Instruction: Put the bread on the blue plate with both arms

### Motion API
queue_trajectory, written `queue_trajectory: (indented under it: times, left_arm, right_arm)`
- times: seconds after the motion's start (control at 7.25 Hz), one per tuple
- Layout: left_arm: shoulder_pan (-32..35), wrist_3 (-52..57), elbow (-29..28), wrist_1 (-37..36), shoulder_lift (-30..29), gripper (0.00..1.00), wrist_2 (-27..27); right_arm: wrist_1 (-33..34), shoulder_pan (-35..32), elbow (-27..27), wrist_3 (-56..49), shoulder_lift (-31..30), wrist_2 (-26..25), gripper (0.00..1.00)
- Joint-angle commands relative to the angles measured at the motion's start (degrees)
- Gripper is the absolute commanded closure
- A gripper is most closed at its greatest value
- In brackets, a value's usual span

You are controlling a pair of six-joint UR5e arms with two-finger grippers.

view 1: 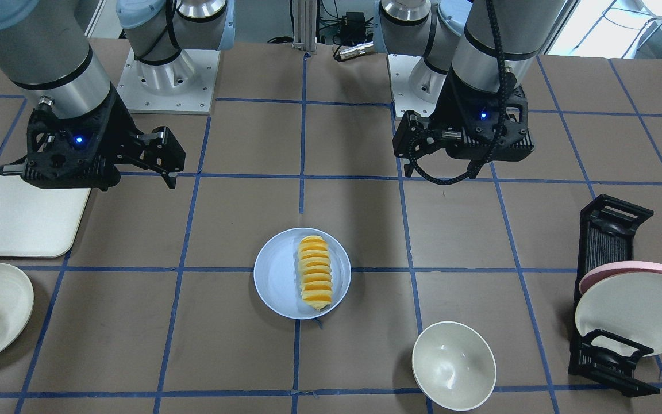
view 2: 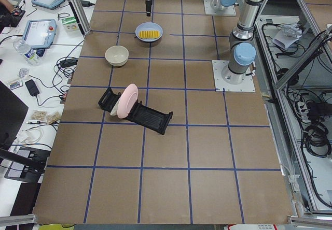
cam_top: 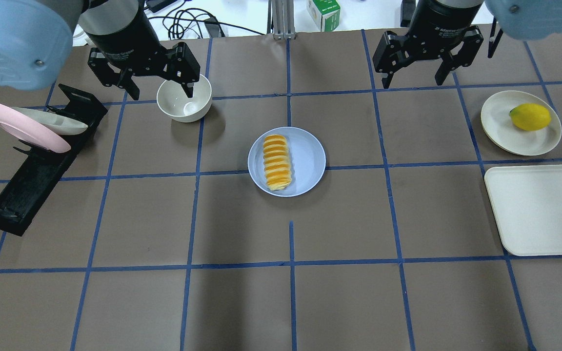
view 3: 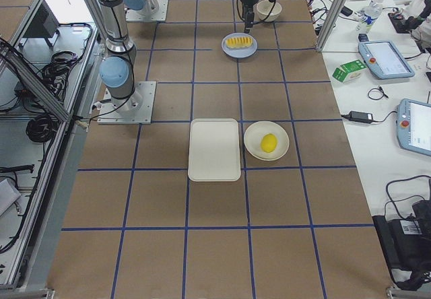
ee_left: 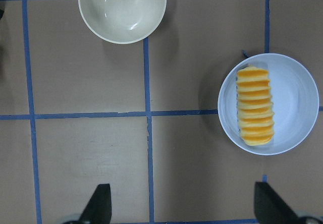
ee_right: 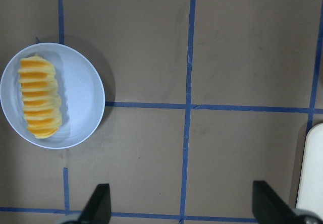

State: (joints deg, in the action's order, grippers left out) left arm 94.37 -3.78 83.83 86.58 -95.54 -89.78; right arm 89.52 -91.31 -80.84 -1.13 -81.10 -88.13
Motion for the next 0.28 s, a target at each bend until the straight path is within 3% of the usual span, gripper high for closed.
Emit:
queue_trajectory:
  times: [0.0,0.14]
  left_arm:
    - [0.0,0.0,0.0,0.0,0.0,0.0,0.0]
    - [-0.1,0.0,-0.1,0.0,0.0,0.0,0.0]
  right_arm:
    - [0.0,0.0,0.0,-0.4,0.0,0.0,0.0]
    - [0.0,0.0,0.0,-0.4,0.0,0.0,0.0]
